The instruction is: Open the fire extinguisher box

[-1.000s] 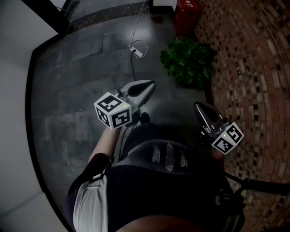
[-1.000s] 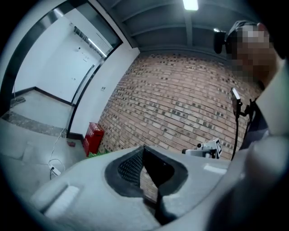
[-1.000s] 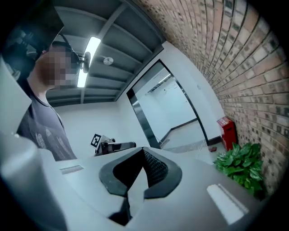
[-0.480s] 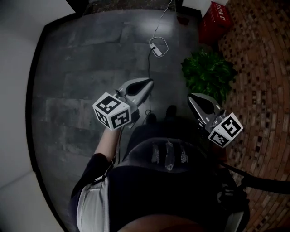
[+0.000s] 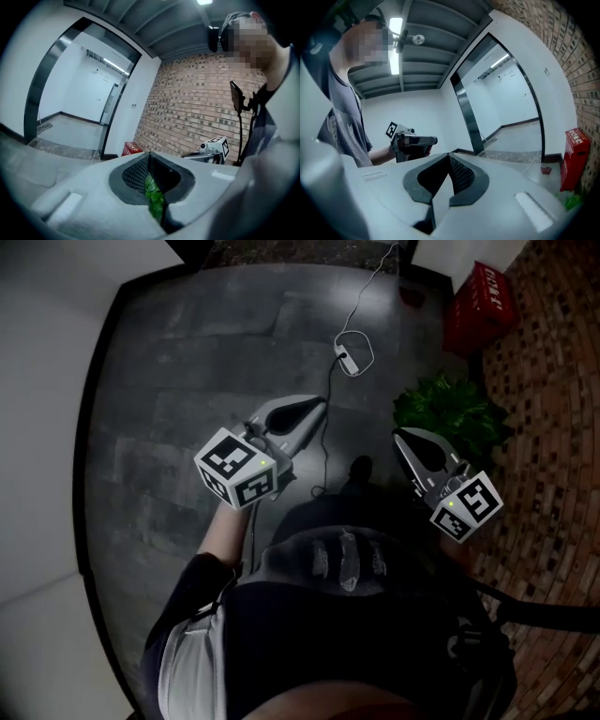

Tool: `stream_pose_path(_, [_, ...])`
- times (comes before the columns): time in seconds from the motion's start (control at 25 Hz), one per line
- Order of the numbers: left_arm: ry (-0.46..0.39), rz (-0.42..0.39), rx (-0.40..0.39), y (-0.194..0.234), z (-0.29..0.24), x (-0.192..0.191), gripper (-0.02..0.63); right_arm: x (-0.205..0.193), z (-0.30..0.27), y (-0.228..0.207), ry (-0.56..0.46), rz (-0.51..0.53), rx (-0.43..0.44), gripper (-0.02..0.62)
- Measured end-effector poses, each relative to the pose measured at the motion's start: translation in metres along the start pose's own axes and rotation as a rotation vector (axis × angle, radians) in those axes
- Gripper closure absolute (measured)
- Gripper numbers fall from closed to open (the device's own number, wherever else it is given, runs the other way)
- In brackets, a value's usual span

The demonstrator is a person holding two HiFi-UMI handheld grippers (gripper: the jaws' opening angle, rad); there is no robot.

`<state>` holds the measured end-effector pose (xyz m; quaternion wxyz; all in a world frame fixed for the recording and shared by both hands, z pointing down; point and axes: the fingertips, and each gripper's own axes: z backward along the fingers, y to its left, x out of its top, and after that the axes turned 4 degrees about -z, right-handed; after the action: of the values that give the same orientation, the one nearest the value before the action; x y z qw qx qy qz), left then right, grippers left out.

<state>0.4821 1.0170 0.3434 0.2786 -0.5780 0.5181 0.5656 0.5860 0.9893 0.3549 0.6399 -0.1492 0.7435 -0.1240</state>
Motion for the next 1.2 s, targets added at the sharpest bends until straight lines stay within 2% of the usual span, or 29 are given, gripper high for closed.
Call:
stream_pose_path(0.24, [0.014,-0.041,0.009,0.018,-0.07,0.035,0.607,0.023,0.004,-0.071,0.02,0.016,0.022,0.594])
stream_pose_path(0.48, [0.032,-0.036,0.022,0.029,-0.113,0.043,0.607,0.043,0.008,-0.116,0.03,0.053,0.033,0.594])
stream_pose_path(0.76, [0.039,-0.052,0.006,0.054,-0.149,0.06,0.607,0.064,0.006,-0.153,0.009,0.05,-0.011,0.594])
stream_pose_path(0.96, [0.031,-0.047,-0.04,0.08,-0.185,0.073,0.607,0.075,-0.001,-0.191,0.019,0.026,-0.067,0.594])
stream_pose_path(1.2, [0.023,0.004,-0.066,0.146,-0.203,0.076,0.607,0.092,-0.053,-0.226,0.042,0.035,-0.112,0.594])
